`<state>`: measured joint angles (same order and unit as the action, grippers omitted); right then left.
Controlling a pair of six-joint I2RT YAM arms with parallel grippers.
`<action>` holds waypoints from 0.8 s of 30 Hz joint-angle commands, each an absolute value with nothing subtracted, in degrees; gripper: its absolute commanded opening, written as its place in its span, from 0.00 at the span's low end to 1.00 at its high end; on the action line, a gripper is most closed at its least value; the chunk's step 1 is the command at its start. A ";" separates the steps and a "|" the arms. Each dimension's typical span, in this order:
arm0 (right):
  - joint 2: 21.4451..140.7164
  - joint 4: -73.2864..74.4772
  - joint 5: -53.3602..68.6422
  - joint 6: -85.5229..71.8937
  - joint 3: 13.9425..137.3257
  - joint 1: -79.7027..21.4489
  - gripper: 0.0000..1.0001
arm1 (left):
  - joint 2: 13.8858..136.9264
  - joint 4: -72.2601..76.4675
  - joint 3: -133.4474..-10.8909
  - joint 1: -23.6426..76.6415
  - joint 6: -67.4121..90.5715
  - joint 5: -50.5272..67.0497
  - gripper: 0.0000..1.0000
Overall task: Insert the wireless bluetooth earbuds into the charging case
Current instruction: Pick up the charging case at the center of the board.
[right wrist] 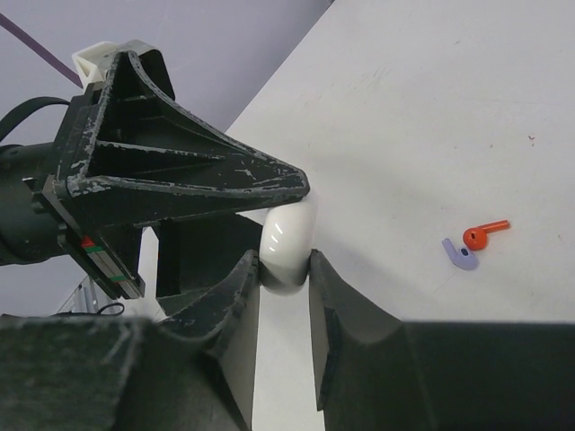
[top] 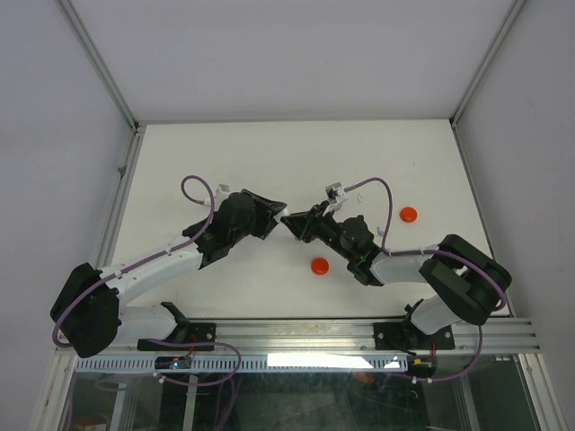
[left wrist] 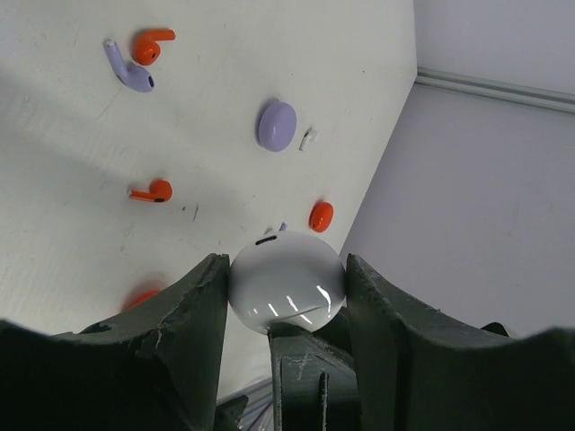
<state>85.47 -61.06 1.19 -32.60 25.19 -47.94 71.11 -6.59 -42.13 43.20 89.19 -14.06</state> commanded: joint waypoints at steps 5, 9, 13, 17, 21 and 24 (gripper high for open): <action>81.25 -62.48 4.06 -27.68 26.31 -48.09 0.04 | 65.44 -2.89 -40.34 43.74 83.08 -16.93 0.70; 76.67 -55.27 7.77 -23.75 27.13 -47.19 0.02 | 62.35 -2.07 -39.53 43.69 73.77 -18.52 0.84; 71.28 -43.20 9.30 -22.51 30.26 -45.61 0.01 | 58.41 -0.84 -38.33 43.67 63.03 -18.50 0.90; 66.20 -28.18 18.49 -15.62 34.41 -43.27 0.00 | 54.03 0.05 -37.38 43.65 51.74 -18.20 0.96; 63.63 -14.34 23.76 -11.64 39.79 -40.24 0.00 | 49.71 1.39 -35.84 43.68 41.97 -16.70 0.99; 62.96 -4.40 26.14 -7.36 44.89 -39.31 0.00 | 46.61 5.04 -34.05 43.65 33.54 -11.81 0.99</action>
